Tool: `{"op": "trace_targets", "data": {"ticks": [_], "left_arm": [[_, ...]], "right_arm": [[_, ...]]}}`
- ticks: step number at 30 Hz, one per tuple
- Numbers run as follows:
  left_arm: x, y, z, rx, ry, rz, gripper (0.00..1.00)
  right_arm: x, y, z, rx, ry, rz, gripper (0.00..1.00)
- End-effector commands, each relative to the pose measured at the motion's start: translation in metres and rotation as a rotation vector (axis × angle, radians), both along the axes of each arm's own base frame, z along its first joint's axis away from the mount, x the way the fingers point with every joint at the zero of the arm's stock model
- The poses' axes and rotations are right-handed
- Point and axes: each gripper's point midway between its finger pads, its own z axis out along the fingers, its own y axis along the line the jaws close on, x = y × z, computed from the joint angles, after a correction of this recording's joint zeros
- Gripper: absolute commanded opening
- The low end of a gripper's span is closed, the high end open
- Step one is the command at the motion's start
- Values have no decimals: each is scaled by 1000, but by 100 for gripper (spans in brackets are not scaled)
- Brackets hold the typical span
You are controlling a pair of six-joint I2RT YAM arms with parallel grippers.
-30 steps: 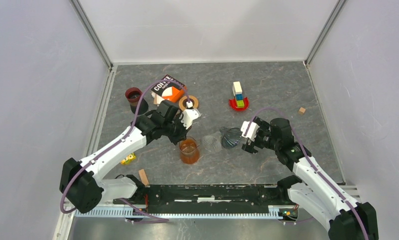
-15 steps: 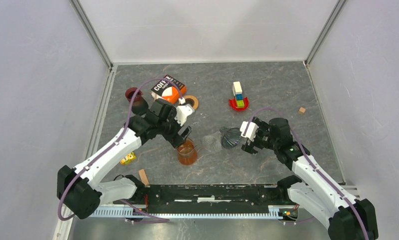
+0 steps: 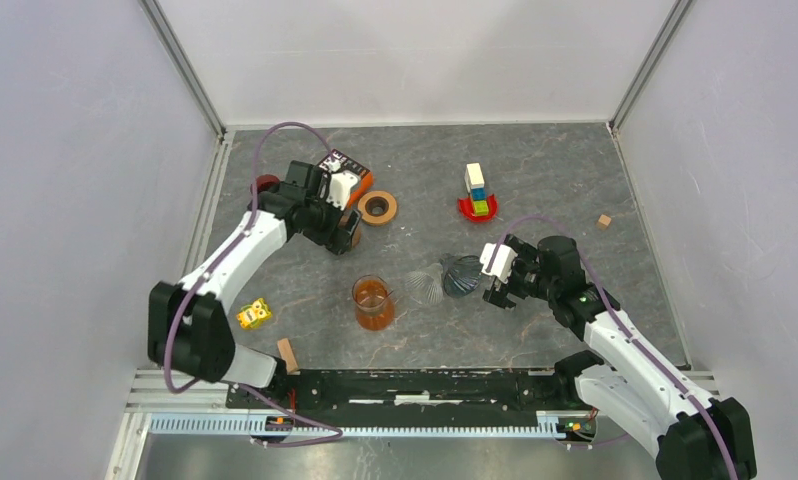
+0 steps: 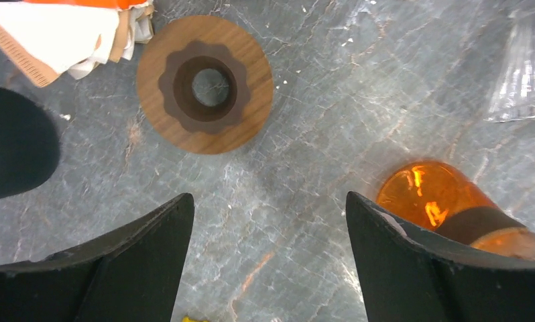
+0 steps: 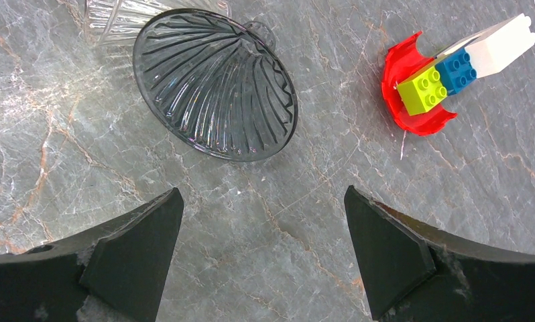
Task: Place the coffee filter in the dripper
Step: Pick up the dripper holder from the center of the board.
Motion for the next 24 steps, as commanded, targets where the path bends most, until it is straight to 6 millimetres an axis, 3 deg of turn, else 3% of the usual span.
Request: {"op": "trace_targets", "data": {"ticks": [1,11,24], "left_arm": [[27,-3,-17,55,-37,-57,87],[52,-25,-67,136,16,-139,78],[72,-23,-86,190,7,-131,76]], "right_arm": [[4,2,7,0,-36,11,98],[4,0,3,-15,-26,8,98],[2,-1,-1,-25,-18,16,98]]}}
